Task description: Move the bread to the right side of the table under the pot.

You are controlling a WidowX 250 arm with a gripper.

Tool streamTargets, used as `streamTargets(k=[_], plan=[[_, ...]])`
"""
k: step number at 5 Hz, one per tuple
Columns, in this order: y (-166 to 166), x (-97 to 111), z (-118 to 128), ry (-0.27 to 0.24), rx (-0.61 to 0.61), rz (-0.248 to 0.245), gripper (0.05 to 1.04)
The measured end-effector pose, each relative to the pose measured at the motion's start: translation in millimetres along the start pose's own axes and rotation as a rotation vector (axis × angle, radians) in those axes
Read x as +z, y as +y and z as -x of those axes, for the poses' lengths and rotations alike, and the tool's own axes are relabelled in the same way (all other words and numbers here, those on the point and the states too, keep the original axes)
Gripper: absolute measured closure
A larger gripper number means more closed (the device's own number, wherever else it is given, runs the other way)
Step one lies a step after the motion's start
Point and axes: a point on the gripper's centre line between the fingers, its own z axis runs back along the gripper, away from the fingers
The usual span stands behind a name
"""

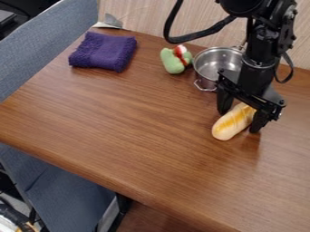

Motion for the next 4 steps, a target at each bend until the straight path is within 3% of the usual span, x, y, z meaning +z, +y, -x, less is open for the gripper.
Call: streamTargets(k=[1, 3, 4], plan=[[-1, 5, -1, -0.009, -0.002, 0.011, 0.083], [25, 67, -1, -0.173, 0.045, 0.028, 0.083], [37, 72, 8, -0.261, 0.05, 0.096, 0.083]])
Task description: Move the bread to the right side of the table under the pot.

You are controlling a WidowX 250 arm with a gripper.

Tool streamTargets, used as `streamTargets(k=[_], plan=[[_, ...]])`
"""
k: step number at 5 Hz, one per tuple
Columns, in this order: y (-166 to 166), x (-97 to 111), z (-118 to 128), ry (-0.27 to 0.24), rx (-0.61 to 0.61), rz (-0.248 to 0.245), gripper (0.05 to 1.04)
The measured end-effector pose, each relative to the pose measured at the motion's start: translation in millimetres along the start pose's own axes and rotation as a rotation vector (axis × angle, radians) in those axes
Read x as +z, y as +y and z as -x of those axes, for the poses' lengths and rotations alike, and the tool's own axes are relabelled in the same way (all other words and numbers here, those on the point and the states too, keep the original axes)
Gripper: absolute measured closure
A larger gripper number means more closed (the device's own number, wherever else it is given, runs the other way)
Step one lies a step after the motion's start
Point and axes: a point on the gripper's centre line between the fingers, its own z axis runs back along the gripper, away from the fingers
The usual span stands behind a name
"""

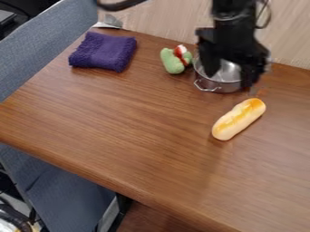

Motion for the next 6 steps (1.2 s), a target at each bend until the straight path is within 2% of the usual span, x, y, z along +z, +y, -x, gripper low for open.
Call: streamTargets(k=[6], plan=[[0.7, 0.6, -1.7, -0.012, -0.005, 0.001, 0.083]])
